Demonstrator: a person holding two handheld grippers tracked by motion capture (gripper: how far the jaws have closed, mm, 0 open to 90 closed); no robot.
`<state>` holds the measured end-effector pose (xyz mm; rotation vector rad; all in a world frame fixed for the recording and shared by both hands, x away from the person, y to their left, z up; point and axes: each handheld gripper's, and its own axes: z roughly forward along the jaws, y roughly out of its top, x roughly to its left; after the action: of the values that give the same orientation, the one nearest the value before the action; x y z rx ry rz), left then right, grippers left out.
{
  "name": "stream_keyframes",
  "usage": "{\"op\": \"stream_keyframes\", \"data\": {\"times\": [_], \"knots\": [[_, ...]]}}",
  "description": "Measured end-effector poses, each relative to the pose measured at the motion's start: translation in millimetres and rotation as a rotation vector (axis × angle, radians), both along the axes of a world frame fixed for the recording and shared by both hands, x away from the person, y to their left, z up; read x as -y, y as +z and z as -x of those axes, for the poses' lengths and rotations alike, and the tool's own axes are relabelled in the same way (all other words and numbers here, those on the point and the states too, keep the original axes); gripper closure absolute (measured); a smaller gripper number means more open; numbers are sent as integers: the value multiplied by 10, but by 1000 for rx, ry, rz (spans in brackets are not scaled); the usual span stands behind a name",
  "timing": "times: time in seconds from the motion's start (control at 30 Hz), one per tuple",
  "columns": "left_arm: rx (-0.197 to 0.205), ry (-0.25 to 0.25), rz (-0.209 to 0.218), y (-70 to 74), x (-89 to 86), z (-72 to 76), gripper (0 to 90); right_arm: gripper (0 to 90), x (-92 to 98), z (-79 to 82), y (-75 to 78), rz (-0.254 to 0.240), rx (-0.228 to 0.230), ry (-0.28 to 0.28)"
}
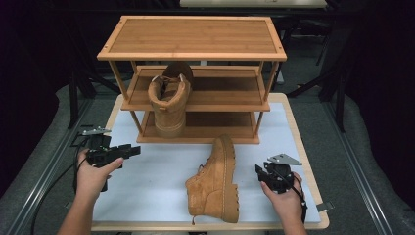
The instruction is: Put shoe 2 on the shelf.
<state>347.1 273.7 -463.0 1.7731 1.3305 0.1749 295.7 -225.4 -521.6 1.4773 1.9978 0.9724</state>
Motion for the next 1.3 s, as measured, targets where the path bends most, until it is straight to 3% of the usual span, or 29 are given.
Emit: {"op": "stream_keyframes", "data": {"times": [0.07,0.13,0.33,0.43,0.53,0.63,0.7,0.8,0.87,0.97,1.0,1.03,1.07,1.1,1.13,1.17,1.2,1.27,1.3], "knots": [[-6,-5,9,-31,10,-4,474,581,-59,-5,61,3,7,13],[-3,-19,-9,-54,19,4,467,636,-98,0,114,-16,15,26],[-32,-35,38,-137,-16,18,488,813,-335,9,271,-45,-35,105],[-33,-41,7,-196,-1,23,488,846,-454,39,384,-64,-10,162],[-56,-45,9,-274,1,11,487,895,-622,102,530,-84,55,234],[-66,-42,21,-301,-6,11,487,900,-784,166,609,-70,106,276],[-56,-37,26,-298,-18,17,486,900,-893,155,583,-50,101,314],[-52,-34,25,-296,-32,28,485,900,-999,111,469,44,65,285],[-53,-26,26,-312,-40,25,484,900,-962,104,465,18,69,303],[-62,-24,23,-331,-49,18,484,900,-867,113,480,16,65,270],[-64,-25,22,-336,-49,19,484,900,-793,103,474,-39,64,301],[-65,-28,18,-340,-52,19,484,900,-715,111,482,-37,61,270],[-65,-28,17,-344,-54,21,484,900,-635,126,490,-9,56,202],[-67,-26,22,-351,-50,20,483,900,-519,117,475,-49,41,203],[-71,-29,18,-357,-49,19,484,900,-388,114,445,-48,28,149],[-73,-28,16,-361,-43,16,484,900,-297,107,400,-19,21,81],[-78,-35,14,-366,-35,13,483,900,-219,88,349,-29,7,75],[-79,-43,10,-374,-8,9,482,900,-70,54,192,2,-41,-17],[-83,-40,14,-379,8,8,482,900,31,26,92,-38,-75,-28]]}}
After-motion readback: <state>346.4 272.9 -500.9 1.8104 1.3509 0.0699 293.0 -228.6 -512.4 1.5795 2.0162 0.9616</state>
